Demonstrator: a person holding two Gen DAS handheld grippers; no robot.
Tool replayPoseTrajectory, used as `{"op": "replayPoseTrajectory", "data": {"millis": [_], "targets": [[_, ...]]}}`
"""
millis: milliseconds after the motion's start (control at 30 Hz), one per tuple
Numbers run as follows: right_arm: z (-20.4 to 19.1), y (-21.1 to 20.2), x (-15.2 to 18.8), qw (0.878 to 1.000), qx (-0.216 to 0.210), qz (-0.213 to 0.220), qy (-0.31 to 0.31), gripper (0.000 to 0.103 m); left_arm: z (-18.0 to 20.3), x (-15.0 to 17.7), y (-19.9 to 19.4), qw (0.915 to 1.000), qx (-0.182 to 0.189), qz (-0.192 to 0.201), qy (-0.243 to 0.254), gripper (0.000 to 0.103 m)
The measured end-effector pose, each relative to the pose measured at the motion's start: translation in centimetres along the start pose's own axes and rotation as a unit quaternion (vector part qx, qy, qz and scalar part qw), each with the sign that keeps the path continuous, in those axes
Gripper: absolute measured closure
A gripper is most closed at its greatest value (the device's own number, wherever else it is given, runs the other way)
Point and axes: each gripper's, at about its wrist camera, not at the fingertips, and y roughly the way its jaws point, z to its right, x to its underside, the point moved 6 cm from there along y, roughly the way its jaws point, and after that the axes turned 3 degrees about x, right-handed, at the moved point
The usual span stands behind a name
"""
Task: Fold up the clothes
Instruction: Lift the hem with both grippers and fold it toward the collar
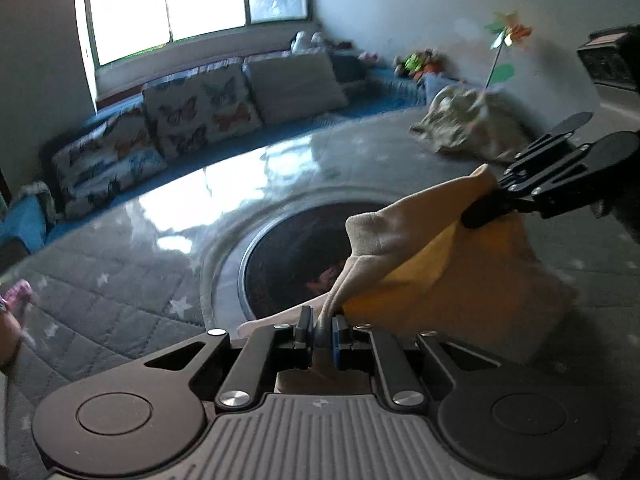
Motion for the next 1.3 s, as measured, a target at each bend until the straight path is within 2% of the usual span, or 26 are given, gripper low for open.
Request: {"op": "replayPoseTrajectory", "data": {"millis": [100,133,200,267,333,467,600,700,767,833,933,1067,1133,1300], "targets": [[0.9,2.9,0.6,1.0,0.017,0.001,0.022,0.089,-1.1,0.8,2.8,0.9994,-0.01,-0.017,-0.028,0.089],[1.3,3.7,0.9,0.999,0.024,0.005,0.033,0.084,-1.4,1.0,3.3,0.9991,-0.017,-0.02,-0.035,0.086],[2.1,5.1,1.8,0.998,0.038,0.015,0.055,0.081,-1.9,1.2,4.1,0.9985,-0.032,-0.022,-0.039,0.082],[2.7,5.2,2.3,0.996,0.045,0.023,0.073,0.072,-2.5,1.3,4.3,0.9979,-0.042,-0.023,-0.043,0.07],[3.3,4.2,2.7,0.993,0.053,0.04,0.093,0.069,-3.1,1.3,4.3,0.9973,-0.05,-0.021,-0.049,0.065],[3.4,1.6,3.5,0.991,0.056,0.065,0.104,0.069,-3.8,1.2,4.0,0.9964,-0.06,-0.013,-0.059,0.06],[2.2,1.1,5.1,0.994,0.03,0.039,0.093,0.07,-3.7,0.4,3.4,0.9957,-0.06,0.0,-0.071,0.05],[2.7,1.9,5.7,0.994,0.048,0.029,0.097,0.071,-2.9,-0.4,2.7,0.9958,-0.055,0.01,-0.073,0.042],[3.9,2.8,5.7,0.99,0.062,0.027,0.12,0.077,-2.3,-0.7,2.3,0.9964,-0.049,0.015,-0.068,0.03],[4.7,3.0,5.6,0.988,0.064,0.031,0.137,0.082,-1.8,-0.8,2.3,0.9968,-0.05,0.017,-0.06,0.025],[4.5,2.1,5.1,0.988,0.067,0.042,0.133,0.081,-1.4,-0.7,2.5,0.9971,-0.047,0.013,-0.058,0.024],[4.0,2.0,5.1,0.99,0.071,0.033,0.12,0.083,-1.0,-0.5,3.2,0.9973,-0.047,0.006,-0.056,0.024],[3.8,2.5,5.2,0.991,0.07,0.026,0.113,0.087,-1.0,-0.4,3.8,0.9971,-0.053,0.0,-0.055,0.024],[4.3,3.5,5.0,0.989,0.076,0.027,0.127,0.088,-1.7,0.2,4.8,0.9953,-0.076,-0.016,-0.058,0.024]]}}
